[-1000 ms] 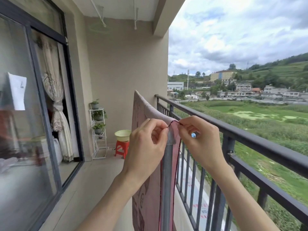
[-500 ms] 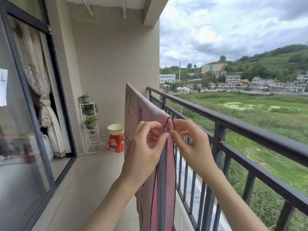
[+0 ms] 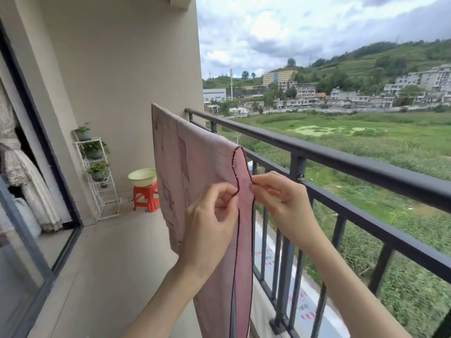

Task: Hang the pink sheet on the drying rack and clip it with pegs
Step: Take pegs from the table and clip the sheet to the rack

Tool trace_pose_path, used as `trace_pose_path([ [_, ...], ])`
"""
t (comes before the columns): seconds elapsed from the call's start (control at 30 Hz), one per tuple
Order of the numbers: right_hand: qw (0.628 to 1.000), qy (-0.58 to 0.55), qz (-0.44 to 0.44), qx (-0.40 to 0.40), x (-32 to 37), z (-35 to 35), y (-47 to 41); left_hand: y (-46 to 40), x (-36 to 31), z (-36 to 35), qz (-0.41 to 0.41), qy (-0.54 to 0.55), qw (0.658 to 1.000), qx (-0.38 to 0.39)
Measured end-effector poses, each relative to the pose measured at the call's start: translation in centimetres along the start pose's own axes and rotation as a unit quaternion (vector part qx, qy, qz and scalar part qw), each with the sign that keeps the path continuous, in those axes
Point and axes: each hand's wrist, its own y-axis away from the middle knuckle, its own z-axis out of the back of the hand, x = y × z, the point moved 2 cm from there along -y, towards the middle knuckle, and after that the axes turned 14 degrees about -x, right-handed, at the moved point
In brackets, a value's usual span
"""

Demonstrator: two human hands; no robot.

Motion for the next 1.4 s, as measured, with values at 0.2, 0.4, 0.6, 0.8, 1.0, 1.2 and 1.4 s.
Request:
trace_pose_path([
  [0.2, 0.994, 0.112, -0.017, 0.001, -1.4, 1.2, 2.8, 3.9, 1.3, -1.4, 0.033, 0.079, 0.983, 0.161],
  [0.4, 0.899, 0.425, -0.099, -0.021, -3.3, 3.9, 9.7, 8.9, 3.2, -4.0, -0.027, 0.080, 0.934, 0.348],
  [0.6, 0.768, 0.579, -0.247, -0.120, -0.4, 3.7, 22.1, 16.2, 5.4, -3.4, -0.176, 0.107, 0.842, 0.499],
  [0.8, 0.609, 0.608, -0.460, -0.217, 6.6, -1.0, 39.1, 25.7, 4.9, 2.6, -0.243, 0.177, 0.697, 0.651],
  [1.0, 0.444, 0.562, -0.604, -0.348, 16.0, -8.8, 54.6, 36.7, 1.8, 12.3, -0.344, 0.251, 0.483, 0.765],
  [1.2, 0.312, 0.500, -0.676, -0.442, 20.9, -15.3, 64.1, 44.5, 0.3, 22.1, -0.434, 0.268, 0.317, 0.799],
  [1.4, 0.250, 0.478, -0.680, -0.496, 21.3, -15.2, 69.3, 49.2, -1.0, 26.9, -0.468, 0.274, 0.299, 0.785],
])
